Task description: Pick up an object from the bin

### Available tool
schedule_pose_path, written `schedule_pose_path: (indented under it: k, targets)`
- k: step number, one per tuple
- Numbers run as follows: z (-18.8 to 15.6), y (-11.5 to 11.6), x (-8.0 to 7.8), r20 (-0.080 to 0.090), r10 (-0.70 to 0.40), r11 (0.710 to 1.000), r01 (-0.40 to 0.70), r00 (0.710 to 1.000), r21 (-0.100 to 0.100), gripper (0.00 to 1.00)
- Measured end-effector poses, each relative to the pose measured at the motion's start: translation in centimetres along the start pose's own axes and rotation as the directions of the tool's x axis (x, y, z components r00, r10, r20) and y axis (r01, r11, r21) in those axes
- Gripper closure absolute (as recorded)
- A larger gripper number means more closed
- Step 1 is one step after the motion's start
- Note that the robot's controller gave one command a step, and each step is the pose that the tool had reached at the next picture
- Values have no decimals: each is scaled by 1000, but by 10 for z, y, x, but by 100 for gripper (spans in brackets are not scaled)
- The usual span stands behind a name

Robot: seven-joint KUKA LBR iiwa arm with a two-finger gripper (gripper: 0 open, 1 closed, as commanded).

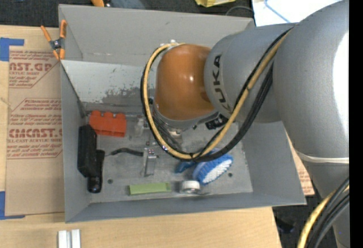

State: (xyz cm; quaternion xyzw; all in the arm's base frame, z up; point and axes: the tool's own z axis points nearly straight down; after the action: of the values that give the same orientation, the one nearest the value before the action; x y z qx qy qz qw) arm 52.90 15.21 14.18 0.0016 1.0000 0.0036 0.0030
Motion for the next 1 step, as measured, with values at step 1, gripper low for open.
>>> schedule_pose_path:
  k: [1]
  targets:
    - [15, 4, 24, 0, 150, 989, -150, 989, -2, 0]
